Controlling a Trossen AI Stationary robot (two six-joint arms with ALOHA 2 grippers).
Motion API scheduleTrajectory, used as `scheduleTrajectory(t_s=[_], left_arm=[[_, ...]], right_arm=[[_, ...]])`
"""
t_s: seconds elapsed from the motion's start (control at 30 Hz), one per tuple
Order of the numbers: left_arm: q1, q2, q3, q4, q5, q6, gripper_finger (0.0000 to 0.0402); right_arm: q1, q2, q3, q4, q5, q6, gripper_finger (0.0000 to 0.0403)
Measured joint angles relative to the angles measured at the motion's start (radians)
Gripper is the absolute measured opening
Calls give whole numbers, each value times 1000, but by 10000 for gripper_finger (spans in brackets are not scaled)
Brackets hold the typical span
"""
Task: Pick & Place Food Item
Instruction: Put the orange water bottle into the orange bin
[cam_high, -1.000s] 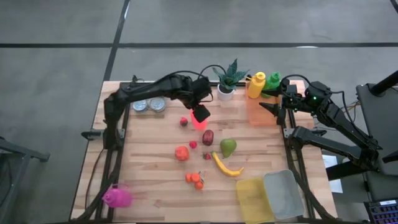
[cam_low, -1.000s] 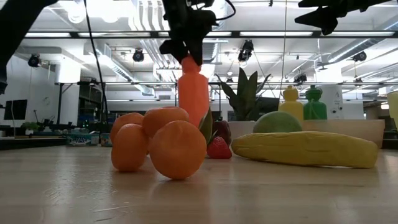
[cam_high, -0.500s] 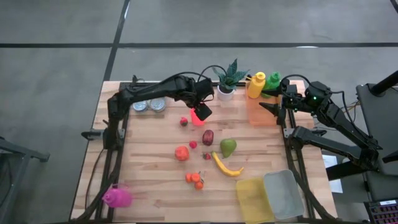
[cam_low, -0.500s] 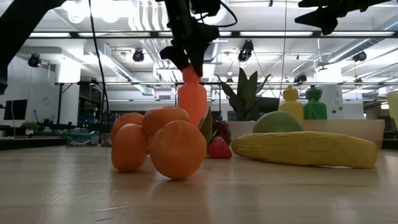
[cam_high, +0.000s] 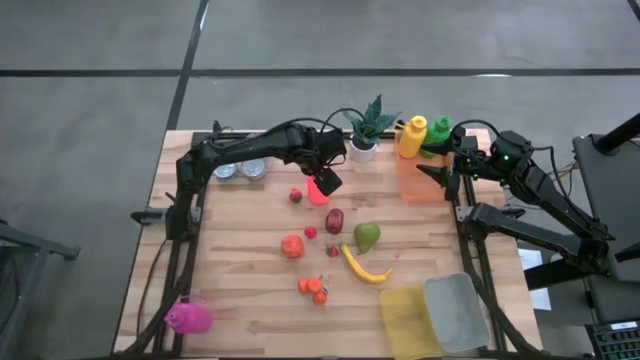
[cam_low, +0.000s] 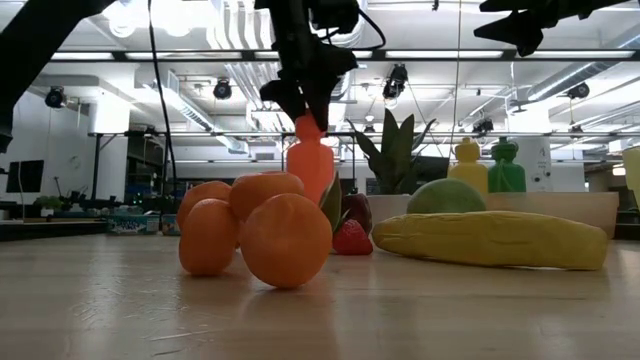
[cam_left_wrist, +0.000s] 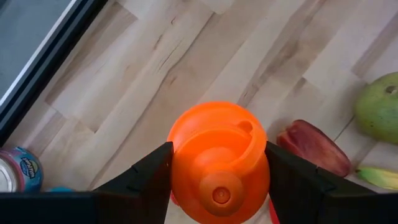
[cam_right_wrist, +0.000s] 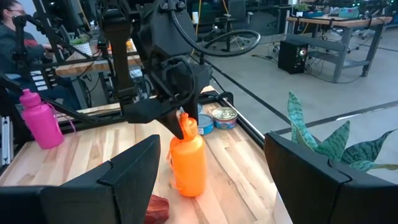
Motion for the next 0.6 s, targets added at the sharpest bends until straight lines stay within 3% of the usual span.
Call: scheduleTrajectory(t_s=[0.23,0.6], left_arm=[[0,0,0,-5,23,0,230],[0,0,0,0,61,0,312]], right_arm=[[0,0,0,0,0,0,286],[0,0,0,0,0,0,286]])
